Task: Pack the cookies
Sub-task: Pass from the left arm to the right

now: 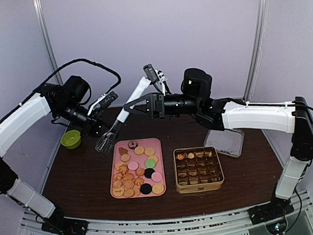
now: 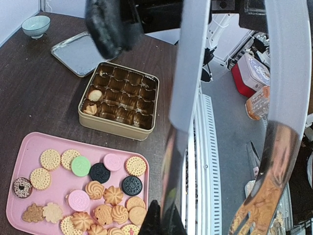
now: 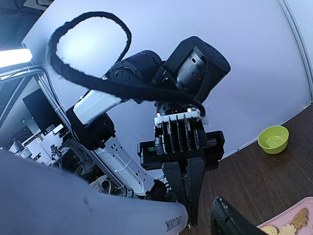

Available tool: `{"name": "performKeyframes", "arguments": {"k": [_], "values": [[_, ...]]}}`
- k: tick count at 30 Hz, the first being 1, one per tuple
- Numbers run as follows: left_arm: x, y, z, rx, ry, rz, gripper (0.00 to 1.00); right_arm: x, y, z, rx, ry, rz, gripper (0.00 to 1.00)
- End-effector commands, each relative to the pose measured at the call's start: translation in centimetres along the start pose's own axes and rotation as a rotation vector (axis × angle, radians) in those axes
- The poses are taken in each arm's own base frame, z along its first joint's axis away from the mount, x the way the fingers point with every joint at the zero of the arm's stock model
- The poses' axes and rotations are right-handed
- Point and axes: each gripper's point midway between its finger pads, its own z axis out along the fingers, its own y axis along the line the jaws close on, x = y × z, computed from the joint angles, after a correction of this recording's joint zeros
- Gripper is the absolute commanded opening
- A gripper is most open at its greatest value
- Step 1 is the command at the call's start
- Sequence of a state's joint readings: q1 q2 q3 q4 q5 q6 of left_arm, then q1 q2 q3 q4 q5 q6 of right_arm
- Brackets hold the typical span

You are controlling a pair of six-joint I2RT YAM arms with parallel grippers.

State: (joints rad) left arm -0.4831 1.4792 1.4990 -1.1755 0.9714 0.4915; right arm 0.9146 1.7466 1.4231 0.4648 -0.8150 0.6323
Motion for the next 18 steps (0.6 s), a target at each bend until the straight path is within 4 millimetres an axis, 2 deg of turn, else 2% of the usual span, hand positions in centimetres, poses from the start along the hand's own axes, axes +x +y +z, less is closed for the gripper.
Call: {"name": "performKeyframes", "arguments": {"k": [1, 7, 13, 18], "values": [[-0.3, -0.1, -0.1, -0.009, 0.017, 0.0, 0.0, 0.7, 1.0, 0.4, -0.032, 0.027, -0.02, 0.66], [-0.2, -0.2, -0.1, -0.007, 0.016, 0.0, 0.0, 0.1, 0.9, 0.1, -0.028, 0.007, -0.025, 0.63], [0.2, -0.2, 0.0, -0.005, 0.022, -0.009, 0.0, -2.5, 1.5, -1.3, -0.031, -0.105, -0.057, 0.61], [0.6, -0.4, -0.1, -0.016, 0.029, -0.001, 0.0, -3.2, 2.8, -1.9, -0.07, -0.096, -0.08, 0.7]]}}
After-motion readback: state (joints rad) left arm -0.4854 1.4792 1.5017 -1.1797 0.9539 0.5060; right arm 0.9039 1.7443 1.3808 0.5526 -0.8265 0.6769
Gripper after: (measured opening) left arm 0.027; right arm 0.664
